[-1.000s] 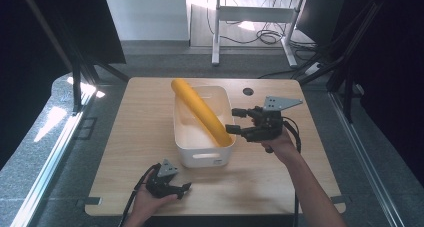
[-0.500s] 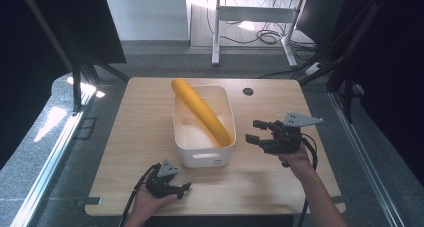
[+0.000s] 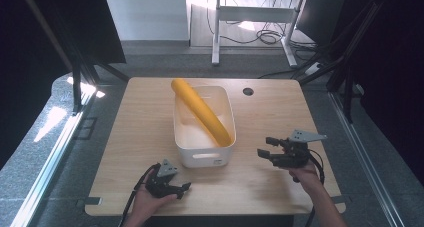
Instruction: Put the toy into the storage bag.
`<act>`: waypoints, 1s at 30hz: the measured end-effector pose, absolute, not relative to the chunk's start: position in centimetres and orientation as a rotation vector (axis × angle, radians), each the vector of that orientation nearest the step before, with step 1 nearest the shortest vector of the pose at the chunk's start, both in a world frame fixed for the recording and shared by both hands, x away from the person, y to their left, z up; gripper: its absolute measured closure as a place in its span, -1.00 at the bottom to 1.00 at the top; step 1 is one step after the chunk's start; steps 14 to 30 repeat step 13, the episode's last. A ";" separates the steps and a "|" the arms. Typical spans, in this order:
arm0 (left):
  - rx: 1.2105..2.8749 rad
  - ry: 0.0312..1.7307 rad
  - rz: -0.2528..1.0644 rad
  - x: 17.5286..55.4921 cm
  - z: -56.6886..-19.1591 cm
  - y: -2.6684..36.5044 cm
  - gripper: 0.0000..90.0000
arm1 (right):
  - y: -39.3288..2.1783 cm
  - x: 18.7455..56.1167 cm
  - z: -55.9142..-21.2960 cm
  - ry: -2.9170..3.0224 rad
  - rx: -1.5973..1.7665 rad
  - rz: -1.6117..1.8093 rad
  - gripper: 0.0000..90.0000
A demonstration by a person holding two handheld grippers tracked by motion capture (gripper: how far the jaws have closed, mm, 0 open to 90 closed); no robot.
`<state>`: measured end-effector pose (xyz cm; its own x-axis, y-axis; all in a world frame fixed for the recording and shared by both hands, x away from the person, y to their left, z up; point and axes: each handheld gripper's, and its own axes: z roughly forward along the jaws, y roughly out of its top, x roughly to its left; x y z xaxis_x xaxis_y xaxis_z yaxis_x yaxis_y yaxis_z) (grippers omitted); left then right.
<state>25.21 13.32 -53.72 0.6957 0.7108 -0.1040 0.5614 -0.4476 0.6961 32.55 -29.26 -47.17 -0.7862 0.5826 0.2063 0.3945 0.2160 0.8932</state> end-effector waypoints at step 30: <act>2.167 0.973 0.261 25.3 -53.8 13.5 -0.47 | -28.1 32.7 -50.5 2.404 1.027 1.357 -0.33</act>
